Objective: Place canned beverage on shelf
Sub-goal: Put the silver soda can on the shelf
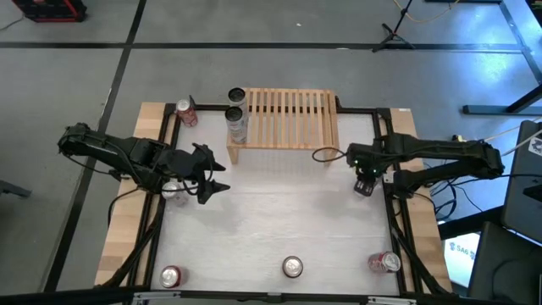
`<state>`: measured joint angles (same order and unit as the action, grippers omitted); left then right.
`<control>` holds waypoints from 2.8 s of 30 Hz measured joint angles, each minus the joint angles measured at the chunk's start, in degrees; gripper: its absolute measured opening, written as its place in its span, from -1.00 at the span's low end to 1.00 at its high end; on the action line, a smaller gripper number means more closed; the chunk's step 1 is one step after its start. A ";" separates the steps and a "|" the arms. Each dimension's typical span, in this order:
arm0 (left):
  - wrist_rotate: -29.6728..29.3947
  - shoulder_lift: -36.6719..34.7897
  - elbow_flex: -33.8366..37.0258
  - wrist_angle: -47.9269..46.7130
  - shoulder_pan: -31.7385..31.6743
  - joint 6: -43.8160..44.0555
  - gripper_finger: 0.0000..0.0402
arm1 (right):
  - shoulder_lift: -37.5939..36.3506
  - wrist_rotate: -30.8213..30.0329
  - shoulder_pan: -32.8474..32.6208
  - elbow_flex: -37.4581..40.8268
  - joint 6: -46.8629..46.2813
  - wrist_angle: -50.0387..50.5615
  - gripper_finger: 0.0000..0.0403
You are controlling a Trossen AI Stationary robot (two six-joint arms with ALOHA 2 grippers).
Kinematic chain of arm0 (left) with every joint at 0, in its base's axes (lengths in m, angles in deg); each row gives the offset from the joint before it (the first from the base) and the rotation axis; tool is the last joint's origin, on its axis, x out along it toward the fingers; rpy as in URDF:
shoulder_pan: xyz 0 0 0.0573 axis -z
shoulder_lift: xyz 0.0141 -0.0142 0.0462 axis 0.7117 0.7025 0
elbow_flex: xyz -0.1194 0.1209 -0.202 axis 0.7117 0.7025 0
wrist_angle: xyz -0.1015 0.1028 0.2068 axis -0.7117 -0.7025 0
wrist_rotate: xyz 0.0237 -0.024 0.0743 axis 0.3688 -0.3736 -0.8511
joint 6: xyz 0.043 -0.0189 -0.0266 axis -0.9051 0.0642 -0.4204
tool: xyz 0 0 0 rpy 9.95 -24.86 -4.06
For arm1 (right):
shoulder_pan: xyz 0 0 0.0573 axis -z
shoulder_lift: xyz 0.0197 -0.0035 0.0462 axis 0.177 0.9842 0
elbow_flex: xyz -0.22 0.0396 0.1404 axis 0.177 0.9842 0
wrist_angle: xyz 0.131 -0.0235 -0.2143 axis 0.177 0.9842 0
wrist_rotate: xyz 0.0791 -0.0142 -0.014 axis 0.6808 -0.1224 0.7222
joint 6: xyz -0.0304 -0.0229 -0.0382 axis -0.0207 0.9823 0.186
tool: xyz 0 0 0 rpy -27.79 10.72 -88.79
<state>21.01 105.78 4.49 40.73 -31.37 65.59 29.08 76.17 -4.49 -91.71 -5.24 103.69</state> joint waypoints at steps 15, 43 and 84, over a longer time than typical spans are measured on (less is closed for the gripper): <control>-0.54 0.00 0.00 2.31 0.00 0.14 0.64 | 3.16 -13.04 -1.19 1.84 22.00 3.64 0.32; 1.73 0.00 0.00 5.53 0.02 3.50 0.64 | 14.55 -8.00 -1.24 13.51 37.34 -10.86 0.79; -4.36 15.34 0.00 30.64 4.45 10.01 0.64 | 11.47 -30.70 -29.08 -12.01 -3.25 -42.90 0.34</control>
<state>16.64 121.12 4.49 71.37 -26.92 75.59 40.55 45.47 -33.57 -103.73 -8.49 60.79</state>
